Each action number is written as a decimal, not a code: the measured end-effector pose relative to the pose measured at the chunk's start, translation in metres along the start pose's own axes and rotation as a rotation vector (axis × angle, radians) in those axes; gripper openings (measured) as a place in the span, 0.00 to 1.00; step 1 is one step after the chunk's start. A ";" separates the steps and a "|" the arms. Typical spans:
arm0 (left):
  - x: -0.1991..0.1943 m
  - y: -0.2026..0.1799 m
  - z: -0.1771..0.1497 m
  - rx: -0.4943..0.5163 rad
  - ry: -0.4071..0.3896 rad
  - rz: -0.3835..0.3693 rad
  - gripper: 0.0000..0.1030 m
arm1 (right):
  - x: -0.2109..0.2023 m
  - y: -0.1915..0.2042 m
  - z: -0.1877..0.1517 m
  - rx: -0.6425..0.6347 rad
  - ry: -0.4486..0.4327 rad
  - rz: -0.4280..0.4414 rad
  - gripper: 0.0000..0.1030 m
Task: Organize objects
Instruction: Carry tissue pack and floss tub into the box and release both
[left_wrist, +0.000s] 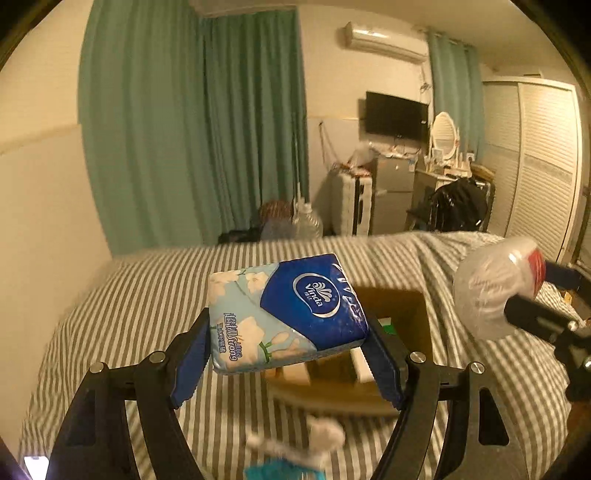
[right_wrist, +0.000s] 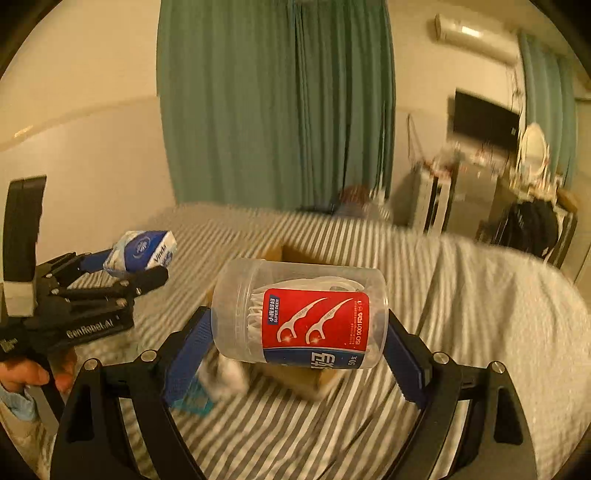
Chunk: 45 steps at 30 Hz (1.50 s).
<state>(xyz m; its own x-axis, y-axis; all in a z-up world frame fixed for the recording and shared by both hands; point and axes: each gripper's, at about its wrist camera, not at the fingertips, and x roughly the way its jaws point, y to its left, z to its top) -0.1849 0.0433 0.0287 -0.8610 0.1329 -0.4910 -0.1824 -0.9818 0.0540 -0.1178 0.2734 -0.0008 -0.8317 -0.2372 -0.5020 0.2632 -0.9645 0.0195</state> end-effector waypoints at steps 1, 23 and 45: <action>0.009 -0.001 0.008 -0.004 0.011 -0.014 0.76 | 0.000 -0.003 0.013 -0.002 -0.023 -0.009 0.85; 0.193 -0.022 -0.028 -0.009 0.231 -0.153 0.76 | 0.197 -0.037 0.039 0.154 0.163 -0.003 0.85; -0.004 0.023 0.013 0.010 -0.004 -0.017 1.00 | 0.043 -0.009 0.071 0.111 -0.022 -0.072 1.00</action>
<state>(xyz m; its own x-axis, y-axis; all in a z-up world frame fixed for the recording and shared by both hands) -0.1920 0.0221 0.0427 -0.8599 0.1498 -0.4880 -0.2016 -0.9779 0.0549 -0.1910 0.2640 0.0388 -0.8572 -0.1684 -0.4867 0.1479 -0.9857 0.0805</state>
